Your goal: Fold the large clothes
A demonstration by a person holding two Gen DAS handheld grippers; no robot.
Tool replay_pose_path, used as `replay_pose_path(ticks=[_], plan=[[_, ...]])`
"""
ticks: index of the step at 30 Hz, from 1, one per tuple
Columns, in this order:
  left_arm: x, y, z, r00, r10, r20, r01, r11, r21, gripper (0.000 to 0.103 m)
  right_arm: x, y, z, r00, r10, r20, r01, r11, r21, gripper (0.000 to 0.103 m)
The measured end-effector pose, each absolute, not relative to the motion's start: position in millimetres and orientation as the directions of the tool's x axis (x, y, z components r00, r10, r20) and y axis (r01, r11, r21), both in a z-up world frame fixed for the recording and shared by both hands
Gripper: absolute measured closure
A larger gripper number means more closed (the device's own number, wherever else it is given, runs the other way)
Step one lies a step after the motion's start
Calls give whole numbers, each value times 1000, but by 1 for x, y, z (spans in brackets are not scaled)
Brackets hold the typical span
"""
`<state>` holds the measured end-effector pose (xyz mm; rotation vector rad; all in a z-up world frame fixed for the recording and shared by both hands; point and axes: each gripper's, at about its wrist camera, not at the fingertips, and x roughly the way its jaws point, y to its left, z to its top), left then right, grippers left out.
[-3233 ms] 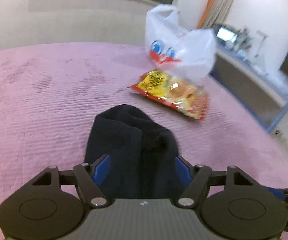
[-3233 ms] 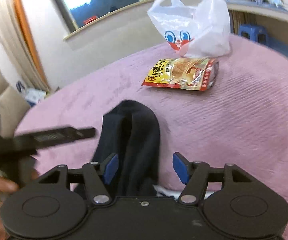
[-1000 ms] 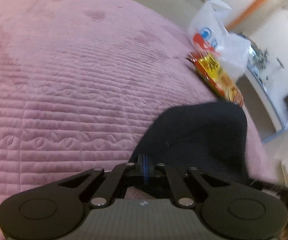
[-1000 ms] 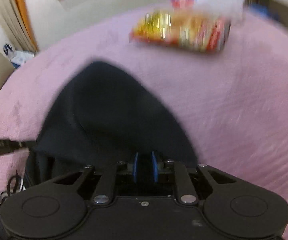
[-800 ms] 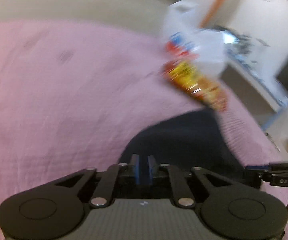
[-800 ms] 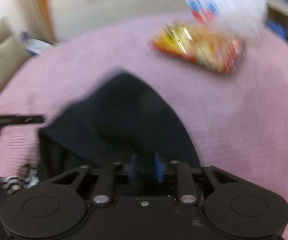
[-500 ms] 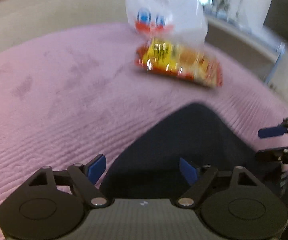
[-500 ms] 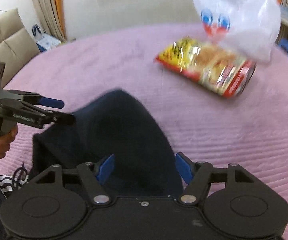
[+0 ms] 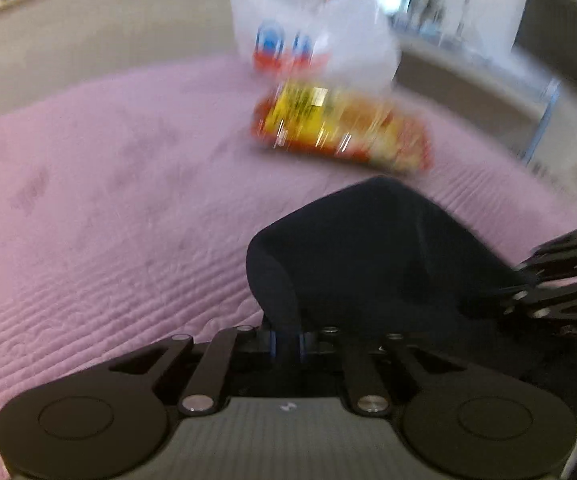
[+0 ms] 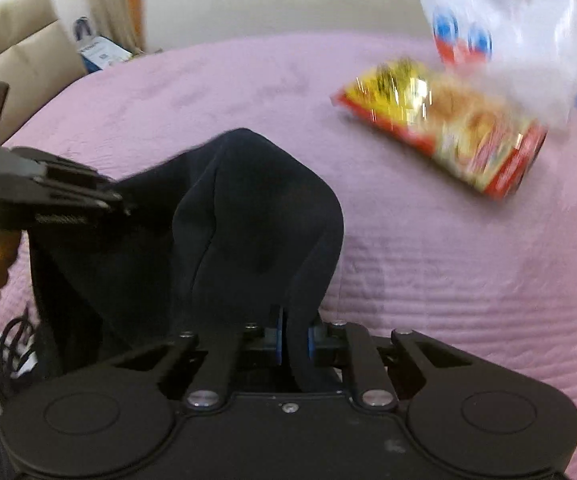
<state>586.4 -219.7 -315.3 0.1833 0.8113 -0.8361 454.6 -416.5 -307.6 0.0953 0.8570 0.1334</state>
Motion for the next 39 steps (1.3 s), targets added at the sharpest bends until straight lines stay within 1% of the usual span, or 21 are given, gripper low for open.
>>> replay_pose_path(ticks=[6, 9, 12, 15, 17, 18, 21, 22, 24, 25, 26, 27, 29, 30, 31, 32, 33, 34, 36, 38, 39], plan=[[484, -141, -229, 490, -696, -525, 737, 652, -176, 93, 350, -395, -221, 809, 156, -567, -171, 985, 27, 91], [420, -115, -199, 516, -694, -502, 751, 648, -124, 93, 290, -375, -189, 850, 155, -503, -210, 976, -55, 91], [348, -96, -183, 542, -665, -514, 761, 648, -36, 93, 232, -346, -176, 879, 129, -458, -239, 952, -190, 92], [279, -79, -185, 542, -632, -553, 758, 652, -2, 93, 181, -325, -178, 901, 96, -424, -248, 914, -320, 93], [237, -69, -197, 531, -593, -605, 750, 662, 9, 93, 154, -319, -187, 898, 74, -433, -249, 897, -364, 93], [220, -65, -207, 509, -571, -644, 750, 661, 7, 89, 142, -318, -192, 885, 72, -459, -261, 894, -364, 91], [178, -42, -247, 400, -483, -779, 715, 696, -65, 87, 105, -315, -217, 776, 75, -626, -340, 886, -314, 68], [168, -32, -260, 363, -457, -812, 689, 718, -96, 87, 93, -317, -226, 731, 76, -679, -351, 894, -278, 66], [157, -11, -276, 313, -439, -842, 608, 774, -177, 86, 76, -321, -239, 641, 92, -762, -338, 925, -173, 57], [155, -3, -280, 297, -443, -846, 568, 794, -216, 86, 71, -325, -245, 597, 105, -795, -309, 945, -107, 55], [156, 1, -282, 300, -448, -843, 527, 814, -245, 86, 70, -326, -249, 578, 109, -809, -274, 959, -67, 50], [163, 1, -282, 310, -461, -832, 497, 824, -271, 83, 72, -331, -252, 565, 116, -817, -224, 974, -17, 40], [179, -7, -276, 342, -505, -793, 465, 824, -324, 70, 85, -341, -256, 557, 149, -817, -112, 988, 104, 31], [190, -14, -275, 364, -524, -770, 443, 825, -352, 56, 95, -346, -257, 558, 170, -812, -47, 984, 173, 29], [198, -19, -275, 376, -545, -749, 431, 819, -380, 44, 106, -352, -261, 555, 191, -810, 25, 969, 246, 29], [209, -27, -275, 397, -562, -725, 411, 816, -408, 39, 115, -361, -266, 553, 203, -808, 91, 949, 301, 29], [222, -34, -277, 420, -562, -713, 370, 823, -430, 28, 124, -368, -269, 555, 205, -806, 156, 926, 343, 29], [235, -40, -282, 426, -555, -714, 321, 831, -454, 23, 135, -375, -273, 561, 199, -804, 220, 900, 376, 28], [262, -52, -299, 399, -546, -736, 226, 837, -498, 27, 149, -387, -283, 569, 200, -798, 302, 852, 429, 28], [283, -61, -319, 321, -549, -772, 166, 835, -525, 39, 156, -394, -297, 545, 227, -807, 362, 804, 471, 28], [290, -66, -328, 287, -557, -780, 142, 830, -540, 61, 160, -394, -307, 534, 255, -806, 379, 780, 498, 36]])
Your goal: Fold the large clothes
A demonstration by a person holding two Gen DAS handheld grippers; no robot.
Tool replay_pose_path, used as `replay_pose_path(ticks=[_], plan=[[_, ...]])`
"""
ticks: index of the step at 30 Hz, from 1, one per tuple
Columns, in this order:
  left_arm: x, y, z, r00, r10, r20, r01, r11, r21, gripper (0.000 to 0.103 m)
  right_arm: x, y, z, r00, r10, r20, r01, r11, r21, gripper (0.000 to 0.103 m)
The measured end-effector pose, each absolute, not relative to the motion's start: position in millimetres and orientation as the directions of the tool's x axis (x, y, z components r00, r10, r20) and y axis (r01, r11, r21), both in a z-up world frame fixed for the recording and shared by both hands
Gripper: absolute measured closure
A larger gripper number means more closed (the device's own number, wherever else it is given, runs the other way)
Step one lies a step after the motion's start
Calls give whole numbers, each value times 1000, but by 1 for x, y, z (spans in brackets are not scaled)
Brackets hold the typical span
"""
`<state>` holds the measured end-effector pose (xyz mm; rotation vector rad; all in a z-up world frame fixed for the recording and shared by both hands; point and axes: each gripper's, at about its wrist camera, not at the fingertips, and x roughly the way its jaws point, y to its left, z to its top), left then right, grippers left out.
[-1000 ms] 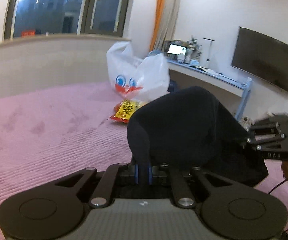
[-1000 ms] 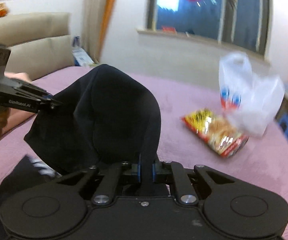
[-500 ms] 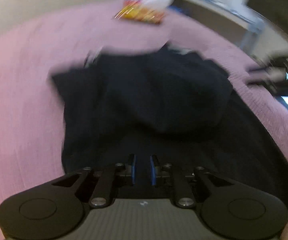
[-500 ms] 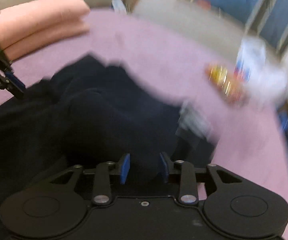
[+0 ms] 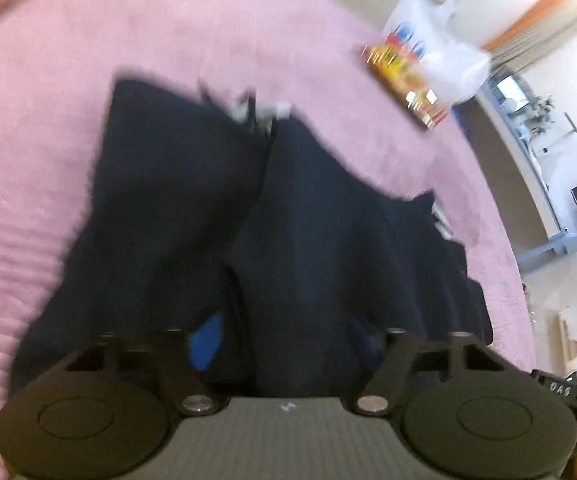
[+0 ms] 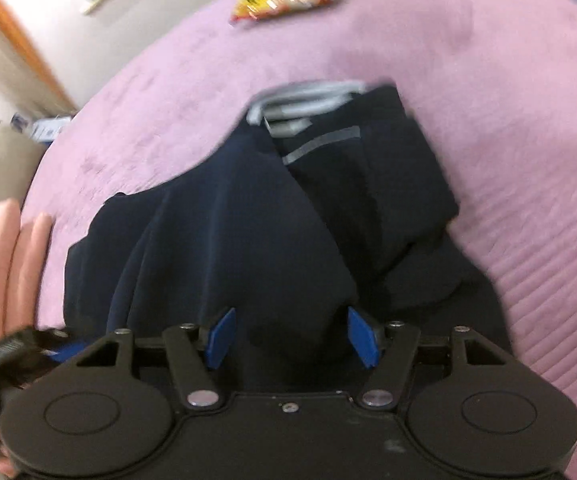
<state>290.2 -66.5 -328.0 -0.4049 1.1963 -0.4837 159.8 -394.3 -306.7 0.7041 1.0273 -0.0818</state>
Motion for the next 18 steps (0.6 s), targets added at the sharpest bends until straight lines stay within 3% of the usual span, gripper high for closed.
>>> replay_pose_path(ticks=[1, 2, 3, 5, 7, 8, 11, 13, 15, 16, 17, 18], plan=[[294, -72, -335, 268, -566, -779, 126, 823, -555, 80, 162, -392, -313, 525, 283, -803, 385, 762, 521, 46], [294, -75, -335, 284, -575, -767, 134, 816, -562, 88, 163, -388, -314, 521, 299, -800, 381, 757, 531, 74], [291, -77, -334, 305, -579, -756, 145, 813, -564, 90, 163, -383, -311, 524, 313, -792, 362, 760, 540, 90], [288, -65, -323, 377, -630, -679, 155, 766, -624, 92, 154, -377, -292, 574, 323, -752, 308, 766, 564, 91], [277, -34, -308, 486, -721, -494, 170, 632, -756, 93, 138, -380, -271, 645, 349, -680, 245, 749, 616, 91], [273, -20, -302, 514, -732, -447, 167, 596, -785, 93, 131, -384, -264, 669, 360, -650, 229, 733, 641, 91], [265, 12, -308, 528, -758, -382, 139, 521, -842, 93, 114, -397, -264, 686, 399, -608, 231, 673, 703, 91], [264, 17, -326, 504, -721, -476, 93, 593, -800, 95, 107, -398, -284, 644, 404, -650, 276, 670, 689, 92], [264, 7, -346, 451, -630, -632, 74, 732, -677, 95, 109, -394, -310, 570, 373, -732, 336, 707, 622, 91], [262, 1, -355, 428, -564, -707, 81, 803, -591, 95, 110, -392, -324, 518, 360, -776, 358, 733, 579, 83], [261, -1, -359, 412, -537, -736, 89, 828, -554, 95, 110, -390, -334, 469, 347, -812, 376, 753, 539, 62], [258, -3, -359, 407, -530, -744, 92, 834, -544, 95, 108, -390, -340, 431, 345, -834, 386, 764, 516, 63]])
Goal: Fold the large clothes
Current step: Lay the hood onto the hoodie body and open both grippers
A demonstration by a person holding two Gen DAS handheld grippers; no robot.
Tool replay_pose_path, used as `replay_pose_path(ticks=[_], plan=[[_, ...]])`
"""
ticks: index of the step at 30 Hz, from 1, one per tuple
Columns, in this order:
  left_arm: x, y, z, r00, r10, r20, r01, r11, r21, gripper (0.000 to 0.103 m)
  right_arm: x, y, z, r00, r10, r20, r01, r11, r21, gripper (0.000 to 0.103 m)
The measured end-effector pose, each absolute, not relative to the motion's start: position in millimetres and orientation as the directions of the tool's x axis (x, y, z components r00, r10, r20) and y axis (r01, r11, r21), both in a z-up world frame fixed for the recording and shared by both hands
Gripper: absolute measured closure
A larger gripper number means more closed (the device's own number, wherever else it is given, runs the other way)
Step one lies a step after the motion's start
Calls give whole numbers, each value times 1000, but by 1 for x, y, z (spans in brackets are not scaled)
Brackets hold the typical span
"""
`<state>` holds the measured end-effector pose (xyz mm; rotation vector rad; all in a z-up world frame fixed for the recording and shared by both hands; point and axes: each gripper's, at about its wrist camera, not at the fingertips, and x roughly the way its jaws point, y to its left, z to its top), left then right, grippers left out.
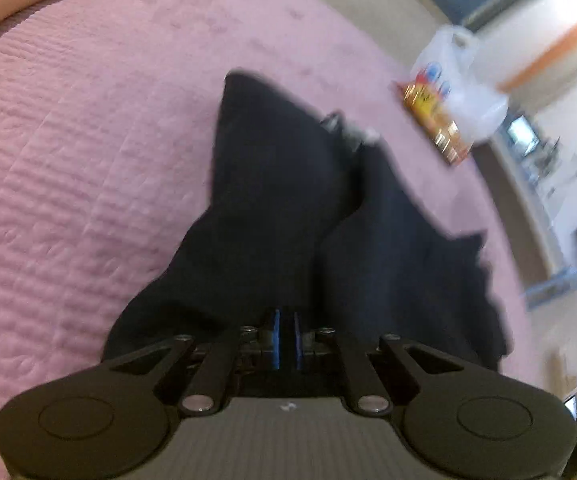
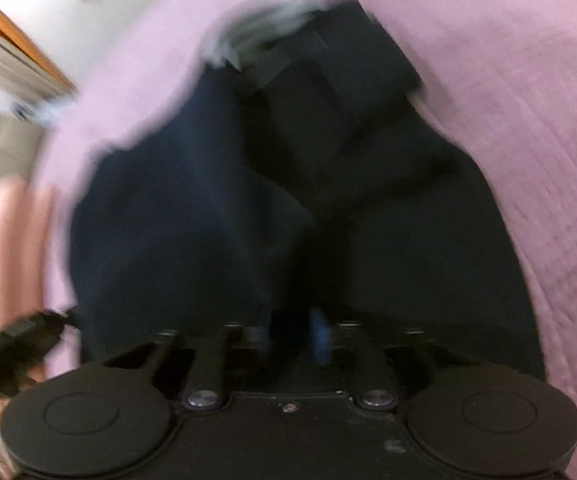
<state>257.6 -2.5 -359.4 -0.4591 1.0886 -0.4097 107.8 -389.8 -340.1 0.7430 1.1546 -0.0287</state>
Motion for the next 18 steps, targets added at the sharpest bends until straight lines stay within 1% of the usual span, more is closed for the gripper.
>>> replay_pose_path(ticks=[1, 2, 4, 5, 6, 7, 8, 10, 11, 12, 13, 14, 16, 18], plan=[[252, 0, -355, 416, -535, -735, 96, 830, -550, 95, 104, -392, -336, 440, 355, -825, 382, 758, 529, 59], [247, 0, -346, 433, -543, -719, 115, 825, -553, 95, 101, -394, -329, 444, 354, -823, 376, 761, 530, 54], [236, 0, -321, 468, -554, -689, 184, 823, -537, 95, 97, -393, -305, 465, 299, -833, 334, 812, 478, 54], [233, -8, -306, 481, -572, -664, 232, 814, -533, 95, 98, -391, -291, 492, 274, -826, 298, 839, 456, 51], [232, -21, -294, 483, -600, -638, 277, 795, -539, 94, 100, -387, -278, 520, 253, -816, 259, 864, 433, 43], [232, -36, -284, 475, -624, -620, 311, 778, -546, 94, 105, -378, -266, 547, 236, -803, 212, 889, 405, 40], [236, -53, -280, 460, -647, -608, 350, 762, -546, 94, 110, -371, -260, 564, 226, -794, 175, 907, 383, 38], [241, -93, -285, 415, -673, -613, 437, 738, -514, 92, 130, -347, -253, 590, 211, -779, 85, 943, 320, 40], [243, -114, -295, 381, -672, -635, 464, 733, -497, 92, 136, -336, -256, 596, 206, -776, 60, 952, 299, 49], [244, -129, -307, 337, -670, -661, 477, 727, -494, 92, 148, -327, -264, 592, 211, -778, 40, 956, 290, 64], [243, -139, -322, 296, -660, -691, 478, 728, -491, 93, 155, -321, -274, 579, 239, -779, 18, 952, 306, 71], [239, -147, -337, 262, -627, -734, 481, 744, -463, 93, 157, -316, -284, 558, 258, -789, 6, 949, 315, 76], [226, -147, -363, 231, -556, -798, 490, 775, -399, 95, 157, -306, -310, 479, 238, -845, 4, 962, 273, 77], [207, -133, -362, 204, -570, -796, 453, 776, -439, 96, 144, -300, -325, 444, 222, -868, -33, 972, 232, 78]])
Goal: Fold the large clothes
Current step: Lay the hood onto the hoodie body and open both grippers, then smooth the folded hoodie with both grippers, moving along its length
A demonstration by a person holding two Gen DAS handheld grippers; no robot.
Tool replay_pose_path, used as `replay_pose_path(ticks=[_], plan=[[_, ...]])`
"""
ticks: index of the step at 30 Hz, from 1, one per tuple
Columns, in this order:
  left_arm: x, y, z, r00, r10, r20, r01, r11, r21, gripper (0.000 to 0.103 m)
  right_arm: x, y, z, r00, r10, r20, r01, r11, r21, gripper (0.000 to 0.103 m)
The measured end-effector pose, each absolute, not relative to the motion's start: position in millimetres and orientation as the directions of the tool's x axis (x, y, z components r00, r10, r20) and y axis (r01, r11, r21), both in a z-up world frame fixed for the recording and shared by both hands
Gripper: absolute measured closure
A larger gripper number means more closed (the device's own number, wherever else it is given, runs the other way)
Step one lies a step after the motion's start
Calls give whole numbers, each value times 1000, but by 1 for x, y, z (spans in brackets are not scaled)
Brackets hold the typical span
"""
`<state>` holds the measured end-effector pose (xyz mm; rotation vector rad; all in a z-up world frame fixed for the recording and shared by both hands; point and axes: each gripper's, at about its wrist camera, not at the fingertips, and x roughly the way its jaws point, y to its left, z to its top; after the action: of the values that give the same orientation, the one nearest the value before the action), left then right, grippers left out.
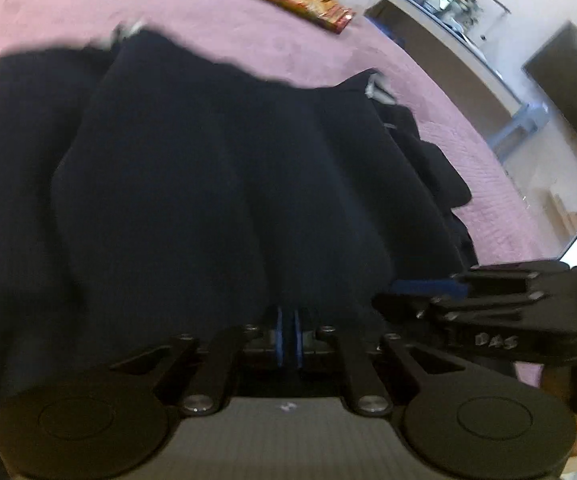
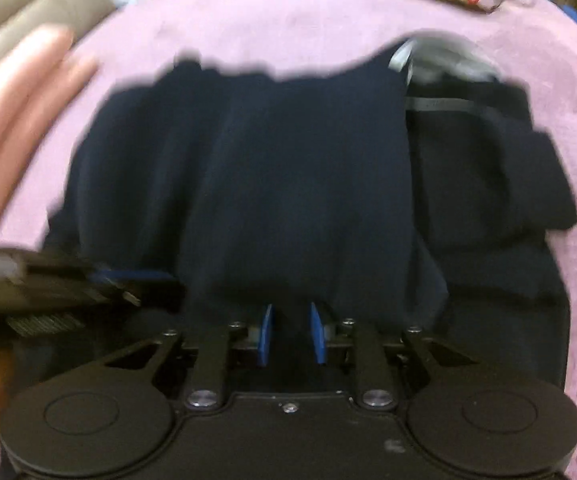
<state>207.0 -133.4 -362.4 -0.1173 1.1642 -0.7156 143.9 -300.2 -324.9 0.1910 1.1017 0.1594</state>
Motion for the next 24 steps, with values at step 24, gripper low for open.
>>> replay_pose_path(ticks=[24], plan=[[80, -29, -337, 211, -434, -876, 308, 880, -362, 92, 16, -284, -317, 408, 263, -874, 81, 944, 321, 64]])
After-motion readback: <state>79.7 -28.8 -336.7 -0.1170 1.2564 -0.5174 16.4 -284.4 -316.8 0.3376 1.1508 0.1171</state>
